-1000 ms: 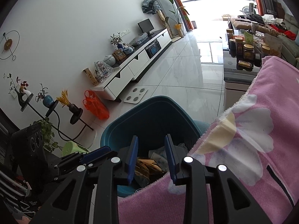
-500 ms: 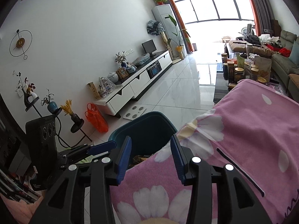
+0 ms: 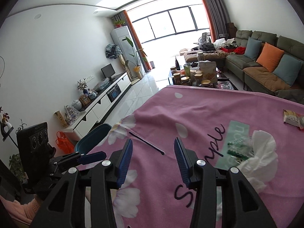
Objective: Collect trash
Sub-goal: 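Move both open tools back toward the white tissue on the table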
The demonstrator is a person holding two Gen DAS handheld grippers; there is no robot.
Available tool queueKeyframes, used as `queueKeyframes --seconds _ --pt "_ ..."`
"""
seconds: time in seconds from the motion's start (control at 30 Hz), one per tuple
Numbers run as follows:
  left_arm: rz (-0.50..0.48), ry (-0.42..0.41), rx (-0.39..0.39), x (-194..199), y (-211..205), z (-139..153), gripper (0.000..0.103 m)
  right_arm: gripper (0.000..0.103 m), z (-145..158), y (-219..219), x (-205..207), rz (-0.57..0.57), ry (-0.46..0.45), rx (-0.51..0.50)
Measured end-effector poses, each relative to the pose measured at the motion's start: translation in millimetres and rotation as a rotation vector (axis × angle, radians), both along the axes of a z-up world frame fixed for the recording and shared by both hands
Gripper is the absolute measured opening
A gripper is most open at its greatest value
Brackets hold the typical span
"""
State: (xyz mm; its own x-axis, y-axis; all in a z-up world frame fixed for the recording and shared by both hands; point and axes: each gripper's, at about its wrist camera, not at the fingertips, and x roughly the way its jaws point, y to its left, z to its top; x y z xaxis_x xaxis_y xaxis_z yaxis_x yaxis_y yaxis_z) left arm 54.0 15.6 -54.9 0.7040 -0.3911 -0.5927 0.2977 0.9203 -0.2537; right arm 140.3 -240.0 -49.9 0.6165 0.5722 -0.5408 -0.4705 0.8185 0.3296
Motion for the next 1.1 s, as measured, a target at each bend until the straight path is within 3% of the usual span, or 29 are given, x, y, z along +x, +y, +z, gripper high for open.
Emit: queueKeyframes --seconds 0.4,0.83,0.9,1.03,1.1 --pt "-0.279 0.045 0.019 33 -120 -8 0.057 0.043 -19 -104 -4 -0.243 0.019 0.056" --pt "-0.372 0.143 0.068 81 -196 -21 0.059 0.043 -39 -139 -4 -0.295 0.057 0.102" --pt "-0.373 0.168 0.066 89 -200 -24 0.053 0.043 -40 -142 -5 -0.297 0.061 0.107" --pt "-0.387 0.225 0.031 102 -203 -33 0.019 0.043 -43 -145 -4 -0.3 0.066 0.111" --pt "-0.391 0.223 0.018 102 -201 -34 0.013 0.043 -44 -146 -4 -0.301 0.068 0.111"
